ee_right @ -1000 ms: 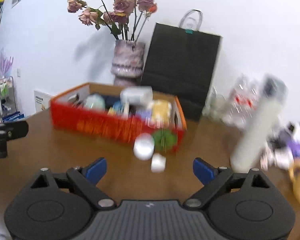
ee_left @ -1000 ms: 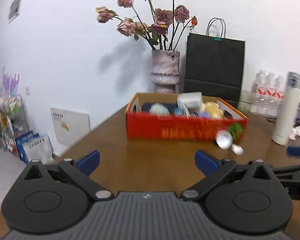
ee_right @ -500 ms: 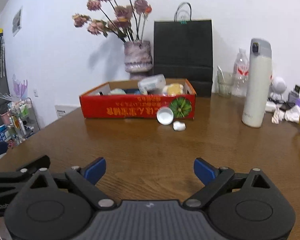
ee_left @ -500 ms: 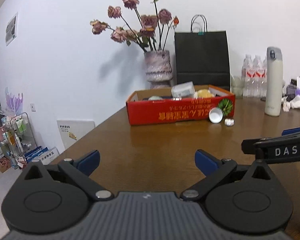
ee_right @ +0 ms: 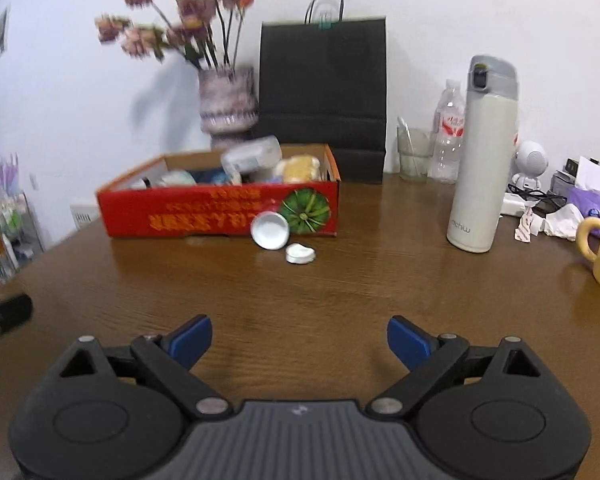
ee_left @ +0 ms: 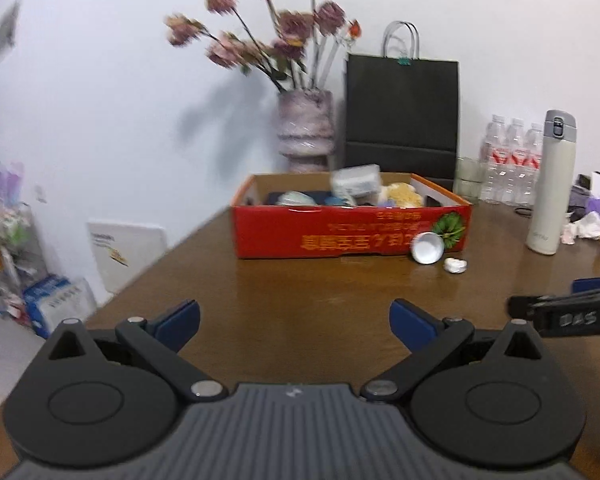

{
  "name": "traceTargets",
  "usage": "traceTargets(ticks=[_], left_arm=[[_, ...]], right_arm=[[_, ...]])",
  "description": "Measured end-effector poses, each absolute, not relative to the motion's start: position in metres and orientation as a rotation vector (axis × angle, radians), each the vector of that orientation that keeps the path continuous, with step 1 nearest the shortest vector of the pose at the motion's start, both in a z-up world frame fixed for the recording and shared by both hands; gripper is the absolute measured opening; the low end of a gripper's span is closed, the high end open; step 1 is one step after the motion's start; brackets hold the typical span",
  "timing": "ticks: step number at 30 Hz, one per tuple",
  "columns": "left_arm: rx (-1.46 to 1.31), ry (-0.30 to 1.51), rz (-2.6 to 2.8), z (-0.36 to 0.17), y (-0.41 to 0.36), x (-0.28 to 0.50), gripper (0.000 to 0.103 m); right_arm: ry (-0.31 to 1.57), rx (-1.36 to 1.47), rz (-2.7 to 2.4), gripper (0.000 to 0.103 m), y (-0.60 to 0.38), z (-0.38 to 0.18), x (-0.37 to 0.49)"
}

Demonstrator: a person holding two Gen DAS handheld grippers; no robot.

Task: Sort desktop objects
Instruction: 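Withdraw both open tools back over the table, then grasp the white bottle cap with left tool while right tool grasps the small white cap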

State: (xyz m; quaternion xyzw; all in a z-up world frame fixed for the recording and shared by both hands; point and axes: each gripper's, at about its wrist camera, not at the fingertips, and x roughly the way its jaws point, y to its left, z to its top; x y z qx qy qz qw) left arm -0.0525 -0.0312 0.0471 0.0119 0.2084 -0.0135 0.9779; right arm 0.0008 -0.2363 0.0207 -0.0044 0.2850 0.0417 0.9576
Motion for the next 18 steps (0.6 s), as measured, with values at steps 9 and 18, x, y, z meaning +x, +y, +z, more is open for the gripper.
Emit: traceTargets(ticks=[9, 18], left_arm=[[0.042, 0.545, -0.158, 0.052, -0.066, 0.056, 0.103], [-0.029, 0.6, -0.26, 0.033, -0.104, 0.115, 0.103]], right_arm=[[0.646, -0.004, 0.144, 0.071, -0.235, 0.005, 0.117], [0.652, -0.006, 0.146, 0.026, -0.251, -0.009, 0.143]])
